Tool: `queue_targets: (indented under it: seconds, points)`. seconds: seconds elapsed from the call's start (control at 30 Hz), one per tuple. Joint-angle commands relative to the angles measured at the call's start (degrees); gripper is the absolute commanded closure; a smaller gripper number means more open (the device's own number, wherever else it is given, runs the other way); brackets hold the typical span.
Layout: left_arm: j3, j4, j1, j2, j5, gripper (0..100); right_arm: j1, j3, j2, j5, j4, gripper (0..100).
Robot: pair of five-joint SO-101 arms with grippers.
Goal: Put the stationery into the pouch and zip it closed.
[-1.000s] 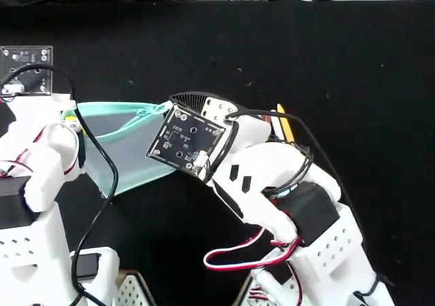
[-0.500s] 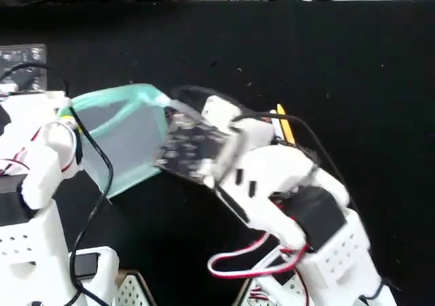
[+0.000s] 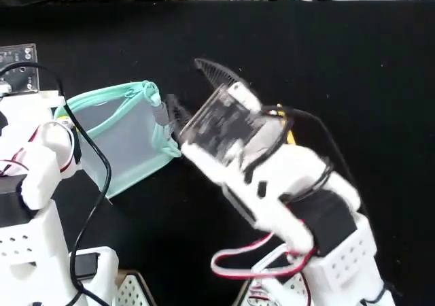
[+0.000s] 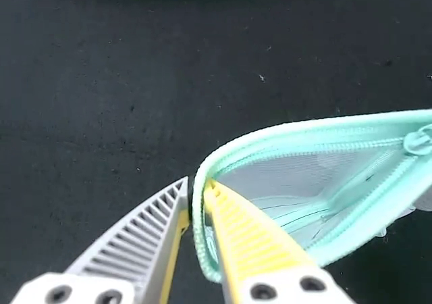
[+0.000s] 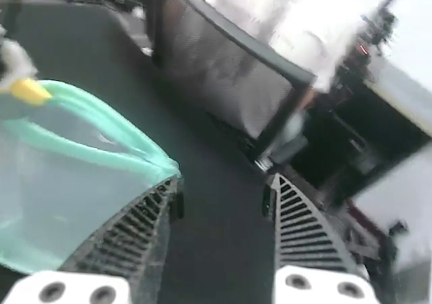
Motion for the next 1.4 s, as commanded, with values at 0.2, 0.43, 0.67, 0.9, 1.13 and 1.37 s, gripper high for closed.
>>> queue_targets:
  seconds: [0.2, 0.43, 0.67, 0.9, 1.13, 1.37]
  points:
    - [5.14, 0.35, -0.66, 1.14, 0.62, 97, 29.98, 19.21, 10.95, -2.29, -2.02, 79.8]
    - [5.23, 0.35, -0.66, 1.49, 0.62, 97, 26.46, 25.01, 30.20, -8.88, -13.89, 79.8]
    - [5.23, 0.35, -0.66, 1.49, 0.62, 97, 25.49, 16.92, 49.10, -10.90, -14.68, 79.8]
    - [5.23, 0.35, -0.75, 1.58, 0.44, 97, 24.79, 10.95, 53.76, -11.25, -7.12, 79.8]
    - [5.23, 0.35, -0.75, 1.58, 0.44, 97, 24.53, 11.12, 53.76, -10.99, -2.37, 79.8]
    - [5.23, 0.35, -0.75, 1.58, 0.44, 97, 22.24, 11.30, 54.29, -10.20, 1.05, 79.8]
